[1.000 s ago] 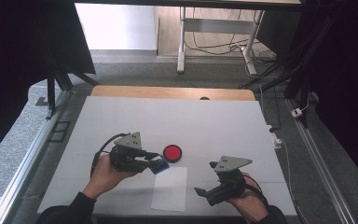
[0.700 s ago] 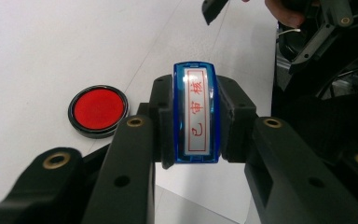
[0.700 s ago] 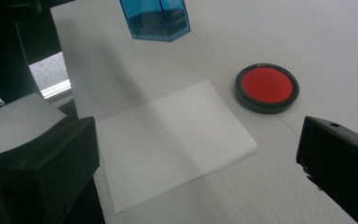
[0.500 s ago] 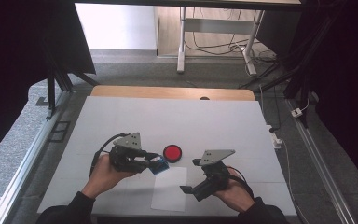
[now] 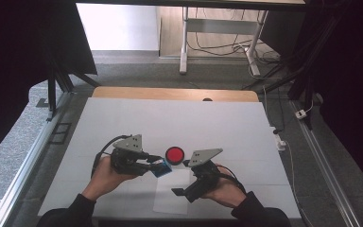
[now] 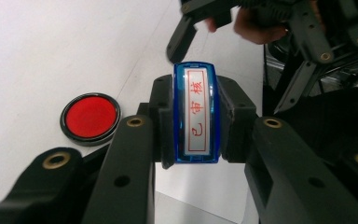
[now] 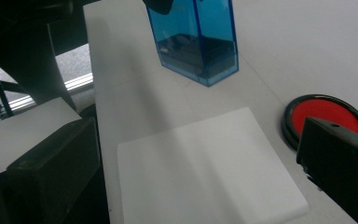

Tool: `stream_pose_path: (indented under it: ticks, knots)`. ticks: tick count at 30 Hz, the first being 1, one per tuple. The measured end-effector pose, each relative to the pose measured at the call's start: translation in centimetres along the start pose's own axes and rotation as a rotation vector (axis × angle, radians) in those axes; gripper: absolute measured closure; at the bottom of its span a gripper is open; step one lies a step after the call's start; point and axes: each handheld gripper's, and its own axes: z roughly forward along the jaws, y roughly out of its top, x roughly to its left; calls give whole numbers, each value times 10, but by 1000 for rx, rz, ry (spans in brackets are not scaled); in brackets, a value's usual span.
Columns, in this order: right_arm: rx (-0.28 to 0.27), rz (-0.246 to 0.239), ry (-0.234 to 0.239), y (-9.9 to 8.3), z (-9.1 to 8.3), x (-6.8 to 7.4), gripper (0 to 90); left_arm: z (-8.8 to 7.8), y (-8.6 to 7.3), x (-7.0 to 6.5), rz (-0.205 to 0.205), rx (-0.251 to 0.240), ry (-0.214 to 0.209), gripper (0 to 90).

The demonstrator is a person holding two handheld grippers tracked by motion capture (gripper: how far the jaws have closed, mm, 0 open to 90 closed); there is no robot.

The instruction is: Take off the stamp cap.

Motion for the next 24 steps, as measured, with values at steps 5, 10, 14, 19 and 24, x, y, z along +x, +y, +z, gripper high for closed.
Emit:
stream_pose_path:
  ticks: [5, 10, 14, 19, 24]
  knots:
    - [10, 0, 48, 6, 10, -3, 0, 0, 0, -1, 10, -17, -27, 704]
    - [14, -9, 91, 11, 21, -5, 17, -1, 0, -1, 21, -32, -50, 704]
    - [8, -19, 125, 13, 27, -9, 98, -1, 0, -2, 31, -40, -63, 704]
    - [0, -50, 154, 15, 27, -9, 243, -1, 0, -2, 43, -52, -81, 704]
    - [-23, -69, 172, 16, 23, -12, 420, -2, -1, -2, 47, -61, -97, 704]
